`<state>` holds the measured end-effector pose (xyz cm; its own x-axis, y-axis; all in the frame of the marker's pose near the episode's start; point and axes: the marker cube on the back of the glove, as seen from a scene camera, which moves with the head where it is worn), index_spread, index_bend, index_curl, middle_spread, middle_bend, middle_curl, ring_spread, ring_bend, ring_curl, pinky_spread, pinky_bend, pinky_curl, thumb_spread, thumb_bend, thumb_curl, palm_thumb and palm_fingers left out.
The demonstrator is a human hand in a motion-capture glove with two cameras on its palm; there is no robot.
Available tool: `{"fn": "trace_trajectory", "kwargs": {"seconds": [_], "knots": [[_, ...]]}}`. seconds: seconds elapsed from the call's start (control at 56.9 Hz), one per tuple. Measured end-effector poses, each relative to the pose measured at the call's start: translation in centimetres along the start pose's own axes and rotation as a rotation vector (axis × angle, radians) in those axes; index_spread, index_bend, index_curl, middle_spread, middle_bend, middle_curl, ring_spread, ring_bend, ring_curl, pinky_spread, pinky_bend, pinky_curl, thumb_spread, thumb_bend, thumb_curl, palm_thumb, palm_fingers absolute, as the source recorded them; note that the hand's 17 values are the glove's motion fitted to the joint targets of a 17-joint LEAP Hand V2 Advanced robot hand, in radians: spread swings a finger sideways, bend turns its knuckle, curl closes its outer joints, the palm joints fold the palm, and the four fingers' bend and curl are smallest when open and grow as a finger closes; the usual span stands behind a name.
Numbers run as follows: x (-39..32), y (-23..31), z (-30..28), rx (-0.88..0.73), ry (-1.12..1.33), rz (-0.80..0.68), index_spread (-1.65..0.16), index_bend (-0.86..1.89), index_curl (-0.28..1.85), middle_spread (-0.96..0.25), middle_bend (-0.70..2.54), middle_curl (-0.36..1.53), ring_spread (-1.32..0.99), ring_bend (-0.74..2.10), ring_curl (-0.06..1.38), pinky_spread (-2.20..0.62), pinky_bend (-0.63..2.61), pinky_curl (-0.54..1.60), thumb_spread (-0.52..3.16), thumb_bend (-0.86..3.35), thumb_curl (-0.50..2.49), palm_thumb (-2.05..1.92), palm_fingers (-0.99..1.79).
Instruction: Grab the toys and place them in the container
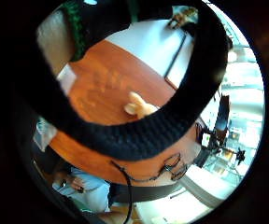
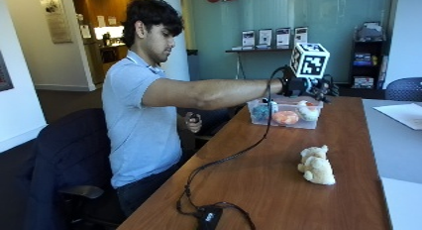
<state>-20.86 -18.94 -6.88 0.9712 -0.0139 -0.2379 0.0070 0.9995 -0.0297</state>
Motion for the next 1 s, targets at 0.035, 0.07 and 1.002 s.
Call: {"fn": "trace_trajectory", "kwargs": {"seconds": [0.035,0.07,1.002], "knots": [[2.4,0.0,0.9,-0.018,0.015,0.047,-0.33,0.16,0.42,-0.02,0.14,0.45,-0.05,0.17,0.42,0.07,0.77,0.35,1.35,-0.03,0.23,-0.04,-0.12],[4.8,0.2,1.7,-0.029,0.031,0.083,-0.33,0.15,0.41,-0.02,0.14,0.43,-0.04,0.16,0.41,0.08,0.78,0.35,1.35,-0.03,0.23,-0.04,-0.13],[17.6,2.1,9.0,0.142,-0.010,0.097,-0.26,0.18,0.31,-0.20,0.87,0.73,-0.35,1.13,0.70,-0.31,0.95,0.46,1.60,0.31,0.41,0.51,0.96]]}}
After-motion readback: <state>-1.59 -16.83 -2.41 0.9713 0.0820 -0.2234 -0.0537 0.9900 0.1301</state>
